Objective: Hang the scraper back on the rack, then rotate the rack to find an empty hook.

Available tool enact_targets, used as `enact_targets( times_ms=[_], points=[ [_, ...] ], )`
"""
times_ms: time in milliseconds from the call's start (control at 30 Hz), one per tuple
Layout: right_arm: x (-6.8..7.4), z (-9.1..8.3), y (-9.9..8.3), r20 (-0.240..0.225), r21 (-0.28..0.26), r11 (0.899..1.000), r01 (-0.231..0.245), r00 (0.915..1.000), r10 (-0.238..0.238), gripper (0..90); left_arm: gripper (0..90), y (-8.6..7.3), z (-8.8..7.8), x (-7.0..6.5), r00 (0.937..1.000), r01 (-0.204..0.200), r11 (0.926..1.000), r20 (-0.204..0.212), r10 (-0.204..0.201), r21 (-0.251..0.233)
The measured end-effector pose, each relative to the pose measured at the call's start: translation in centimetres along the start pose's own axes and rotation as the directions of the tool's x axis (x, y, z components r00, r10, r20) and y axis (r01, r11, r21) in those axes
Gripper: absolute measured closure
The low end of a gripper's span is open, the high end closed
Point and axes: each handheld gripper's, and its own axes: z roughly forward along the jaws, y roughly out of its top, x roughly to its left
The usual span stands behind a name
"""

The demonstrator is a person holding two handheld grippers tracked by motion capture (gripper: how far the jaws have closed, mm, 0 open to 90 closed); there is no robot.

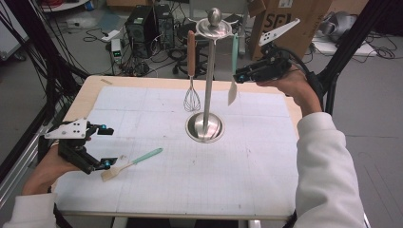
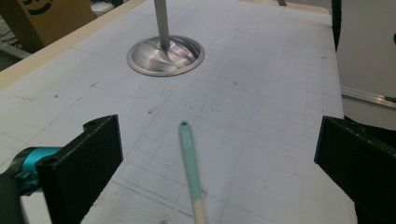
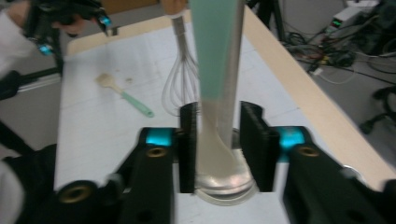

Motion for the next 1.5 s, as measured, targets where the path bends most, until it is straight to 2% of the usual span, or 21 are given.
enact_targets(
  times_ms=[33, 67, 100, 133, 200, 233, 267, 367, 433, 500, 733, 900, 1033, 1133, 1200, 1267, 1333, 1400, 1433, 1467, 1500],
  points=[
    [0.0, 0.0, 0.0, 0.001, -0.008, 1.000, -0.005, 1.0000, 0.005, 58.8, 1.7, 0.0, 0.0, 0.0, 1.0000, -0.001, 1.0000, 0.000, 0.001, 0.002],
    [0.0, 0.0, 0.0, 0.001, -0.008, 1.000, -0.005, 1.0000, 0.005, 58.8, 1.7, 0.0, 0.0, 0.0, 1.0000, -0.002, 1.0000, 0.000, 0.002, 0.003],
    [0.1, 0.0, 0.0, 0.006, -0.016, 1.000, -0.008, 0.9999, 0.008, 54.1, 1.7, 0.0, 0.0, 0.0, 1.0000, -0.002, 1.0000, 0.001, 0.002, 0.002],
    [0.1, -0.1, -0.1, 0.009, -0.024, 1.000, -0.016, 0.9998, 0.016, 44.8, 1.7, 0.0, 0.0, 0.0, 1.0000, -0.002, 1.0000, 0.000, 0.002, 0.002],
    [0.2, -0.2, -0.2, 0.015, -0.024, 1.000, -0.013, 0.9998, 0.014, 40.4, 1.7, 0.0, 0.0, 0.1, 1.0000, 0.002, 1.0000, -0.003, -0.002, 0.003],
    [0.3, -0.5, -0.3, 0.025, -0.031, 0.999, -0.034, 0.9991, 0.035, 24.7, 1.7, -0.1, 0.0, 0.1, 1.0000, 0.005, 1.0000, -0.003, -0.005, 0.002],
    [0.3, -0.5, -0.3, 0.025, -0.031, 0.999, -0.034, 0.9991, 0.035, 24.7, 1.7, -0.1, 0.0, 0.1, 1.0000, 0.002, 1.0000, -0.002, -0.002, 0.002],
    [0.3, -0.8, -0.8, 0.050, -0.060, 0.995, -0.077, 0.9955, 0.080, 0.0, 1.7, -0.1, -0.1, 0.1, 1.0000, 0.003, 1.0000, -0.006, -0.003, 0.001],
    [0.4, -1.2, -1.1, 0.077, -0.081, 0.994, -0.076, 0.9936, 0.082, 0.0, 1.7, -0.1, -0.1, 0.1, 1.0000, 0.006, 1.0000, -0.005, -0.006, -0.002],
    [0.5, -1.7, -1.5, 0.081, -0.099, 0.991, -0.087, 0.9922, 0.095, 0.0, 1.7, -0.1, -0.1, 0.1, 1.0000, 0.006, 1.0000, -0.005, -0.006, -0.005],
    [1.0, -3.0, -2.3, 0.094, -0.088, 0.994, -0.070, 0.9924, 0.078, 0.0, 1.7, -0.1, -0.1, 0.3, 1.0000, 0.005, 1.0000, -0.005, -0.005, -0.004],
    [1.3, -4.0, -2.0, 0.113, -0.094, 0.994, -0.059, 0.9912, 0.069, 0.1, 1.7, -0.1, 0.0, 0.2, 1.0000, 0.002, 1.0000, 0.001, -0.002, 0.002],
    [1.4, -4.5, -1.5, 0.102, -0.101, 0.994, -0.042, 0.9934, 0.052, 0.3, 1.7, -0.1, 0.0, 0.3, 1.0000, 0.006, 1.0000, -0.005, -0.006, 0.000],
    [1.3, -5.1, -1.0, 0.085, -0.105, 0.994, -0.035, 0.9954, 0.044, 9.2, 1.7, -0.1, -0.1, 0.2, 1.0000, 0.006, 1.0000, -0.006, -0.006, 0.000],
    [1.1, -5.5, -0.6, 0.071, -0.098, 0.995, -0.016, 0.9972, 0.023, 26.7, 1.7, -0.1, -0.1, 0.2, 1.0000, 0.005, 1.0000, -0.007, -0.005, 0.002],
    [1.1, -5.9, -0.3, 0.048, -0.095, 0.995, 0.001, 0.9989, 0.004, 36.5, 1.7, -0.1, 0.0, 0.2, 0.9999, 0.007, 0.9999, -0.009, -0.007, 0.007],
    [1.0, -6.2, -0.1, 0.011, -0.102, 0.995, -0.001, 0.9999, 0.003, 51.0, 1.7, -0.2, 0.1, 0.2, 0.9999, 0.006, 0.9999, -0.009, -0.006, 0.012],
    [1.0, -6.5, 0.2, 0.012, -0.107, 0.994, 0.005, 0.9999, -0.003, 65.5, 1.7, -0.1, 0.1, 0.2, 1.0000, 0.003, 0.9999, -0.003, -0.003, 0.011],
    [1.1, -6.7, 0.6, 0.025, -0.102, 0.995, 0.007, 0.9997, -0.005, 76.6, 1.7, -0.1, 0.1, 0.2, 1.0000, 0.003, 0.9999, -0.002, -0.003, 0.010],
    [1.1, -6.7, 0.6, 0.025, -0.102, 0.995, 0.007, 0.9997, -0.005, 76.6, 1.7, -0.1, 0.1, 0.2, 1.0000, 0.004, 0.9999, -0.002, -0.004, 0.010],
    [1.0, -6.9, 1.1, 0.023, -0.109, 0.994, 0.005, 0.9997, -0.003, 84.6, 1.7, -0.2, 0.1, 0.2, 1.0000, 0.006, 0.9999, -0.004, -0.006, 0.013]
  ],
)
